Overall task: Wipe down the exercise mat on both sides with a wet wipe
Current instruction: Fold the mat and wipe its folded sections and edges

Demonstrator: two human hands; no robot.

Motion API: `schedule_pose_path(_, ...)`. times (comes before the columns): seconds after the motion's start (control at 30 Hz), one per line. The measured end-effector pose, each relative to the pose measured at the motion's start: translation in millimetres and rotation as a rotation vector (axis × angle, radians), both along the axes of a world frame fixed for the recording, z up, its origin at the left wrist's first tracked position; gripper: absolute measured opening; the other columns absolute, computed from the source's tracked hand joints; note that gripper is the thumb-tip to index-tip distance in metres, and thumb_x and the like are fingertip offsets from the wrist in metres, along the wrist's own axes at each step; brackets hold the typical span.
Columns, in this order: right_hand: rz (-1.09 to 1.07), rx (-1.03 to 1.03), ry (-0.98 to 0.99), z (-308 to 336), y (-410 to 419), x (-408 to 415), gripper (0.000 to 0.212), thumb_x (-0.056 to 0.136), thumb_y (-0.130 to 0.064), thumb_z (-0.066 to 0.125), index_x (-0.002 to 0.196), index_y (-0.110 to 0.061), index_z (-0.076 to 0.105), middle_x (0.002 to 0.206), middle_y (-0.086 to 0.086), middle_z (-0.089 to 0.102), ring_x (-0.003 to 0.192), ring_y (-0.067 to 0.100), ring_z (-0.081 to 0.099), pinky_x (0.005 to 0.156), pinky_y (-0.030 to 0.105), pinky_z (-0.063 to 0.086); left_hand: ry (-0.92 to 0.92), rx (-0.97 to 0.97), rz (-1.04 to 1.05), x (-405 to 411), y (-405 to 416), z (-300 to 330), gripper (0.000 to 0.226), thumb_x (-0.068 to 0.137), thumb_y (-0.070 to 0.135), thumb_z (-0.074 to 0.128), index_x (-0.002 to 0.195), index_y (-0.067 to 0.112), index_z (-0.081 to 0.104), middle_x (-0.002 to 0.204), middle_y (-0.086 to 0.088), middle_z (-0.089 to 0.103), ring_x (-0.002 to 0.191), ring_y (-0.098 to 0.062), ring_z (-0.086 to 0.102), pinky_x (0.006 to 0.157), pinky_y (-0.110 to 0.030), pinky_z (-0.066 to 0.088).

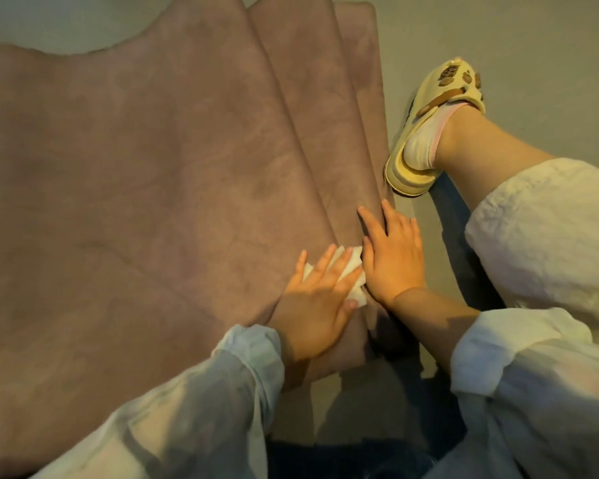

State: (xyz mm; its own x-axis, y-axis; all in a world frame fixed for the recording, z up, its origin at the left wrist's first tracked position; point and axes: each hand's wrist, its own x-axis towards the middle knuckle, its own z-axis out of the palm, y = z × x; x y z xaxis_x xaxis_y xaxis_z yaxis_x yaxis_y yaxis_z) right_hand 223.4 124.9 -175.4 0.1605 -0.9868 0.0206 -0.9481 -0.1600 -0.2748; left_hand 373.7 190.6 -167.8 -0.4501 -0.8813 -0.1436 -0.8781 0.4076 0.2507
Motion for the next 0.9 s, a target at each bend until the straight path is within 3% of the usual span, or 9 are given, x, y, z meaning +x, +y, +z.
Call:
schedule_pose_path(0.07, 0.003, -0.003, 0.039, 2, 0, 1, 0.049, 0.096, -0.022, 0.042, 0.145, -0.022, 0.035, 0.15, 0.017, 0.03, 0.136, 0.033, 0.029, 0.115, 0.047, 0.012, -0.026, -0.006, -0.007, -4, 17, 2, 0.058, 0.094, 0.044, 0.024, 0.146, 0.02, 0.03, 0.154, -0.005, 0.026, 0.143, -0.024, 0.018, 0.111, -0.05, 0.0)
schedule_pose_path(0.17, 0.044, -0.006, 0.08, 5, 4, 2, 0.05, 0.097, -0.022, 0.04, 0.146, -0.02, 0.031, 0.154, 0.014, 0.024, 0.14, 0.03, 0.023, 0.116, 0.044, 0.007, -0.013, 0.015, -0.032, -4, 43, 1, 0.063, 0.093, 0.05, 0.024, 0.149, 0.022, 0.018, 0.157, -0.004, 0.014, 0.145, -0.022, 0.008, 0.113, -0.049, -0.004)
schedule_pose_path(0.27, 0.112, -0.038, 0.041, 13, 8, 7, 0.044, 0.097, -0.018, 0.042, 0.141, -0.015, 0.042, 0.154, 0.011, 0.026, 0.142, 0.027, 0.021, 0.116, 0.039, 0.006, -0.064, 0.036, -0.008, -4, 60, 6, 0.063, 0.093, 0.051, 0.027, 0.145, 0.017, 0.032, 0.15, -0.008, 0.034, 0.14, -0.024, 0.028, 0.109, -0.056, 0.02)
schedule_pose_path(0.3, 0.126, -0.053, -0.004, 17, 10, 10, 0.04, 0.097, -0.017, 0.043, 0.137, -0.013, 0.048, 0.152, 0.011, 0.031, 0.142, 0.027, 0.023, 0.116, 0.038, 0.008, -0.08, 0.032, 0.024, -3, 62, 6, 0.062, 0.094, 0.05, 0.025, 0.146, 0.016, 0.031, 0.15, -0.009, 0.034, 0.14, -0.023, 0.027, 0.109, -0.056, 0.018)
schedule_pose_path(0.4, 0.134, 0.007, -0.258, 29, 18, 31, 0.034, 0.099, -0.021, 0.044, 0.127, -0.009, 0.057, 0.14, 0.012, 0.048, 0.132, 0.027, 0.04, 0.109, 0.031, 0.026, -0.074, 0.057, 0.192, 10, 60, 0, 0.061, 0.097, 0.047, 0.019, 0.151, 0.021, 0.002, 0.159, -0.005, 0.005, 0.146, -0.018, -0.003, 0.108, -0.046, -0.018)
schedule_pose_path(0.47, 0.109, 0.15, -0.362, 36, 23, 49, 0.045, 0.097, -0.034, 0.046, 0.135, -0.011, 0.049, 0.138, 0.01, 0.048, 0.128, 0.025, 0.043, 0.105, 0.029, 0.031, -0.067, 0.05, 0.355, 25, 57, -2, 0.06, 0.099, 0.044, 0.018, 0.149, 0.023, -0.007, 0.159, -0.002, -0.005, 0.145, -0.016, -0.01, 0.107, -0.041, -0.023)
schedule_pose_path(0.6, -0.06, 0.399, -0.442, 53, 21, 69, 0.09, 0.075, -0.044, 0.075, 0.144, -0.008, 0.03, 0.14, 0.011, 0.046, 0.128, 0.027, 0.044, 0.101, 0.031, 0.036, -0.046, 0.078, 0.691, 66, 54, 6, 0.058, 0.1, 0.039, 0.018, 0.15, 0.023, -0.008, 0.158, -0.002, -0.009, 0.145, -0.018, -0.01, 0.113, -0.048, -0.008)
schedule_pose_path(0.77, -0.076, 0.459, -0.586, 87, 22, 84, 0.059, 0.074, -0.024, 0.08, 0.125, -0.012, 0.053, 0.121, 0.007, 0.062, 0.106, 0.022, 0.059, 0.087, 0.025, 0.043, 0.637, 0.322, 1.016, 112, 46, 26, 0.048, 0.104, 0.025, 0.023, 0.15, 0.014, 0.013, 0.157, -0.009, 0.01, 0.143, -0.028, 0.014, 0.114, -0.034, 0.011)
schedule_pose_path(0.9, 0.0, 0.497, -0.676, 113, 33, 116, 0.038, 0.083, -0.022, 0.069, 0.119, -0.016, 0.058, 0.115, 0.006, 0.066, 0.101, 0.021, 0.061, 0.092, 0.036, 0.048, 1.166, 0.297, 1.101, 141, 46, 61, 0.038, 0.104, 0.019, 0.027, 0.117, 0.007, 0.06, 0.129, -0.011, 0.056, 0.115, -0.023, 0.052, 0.086, -0.017, 0.038)
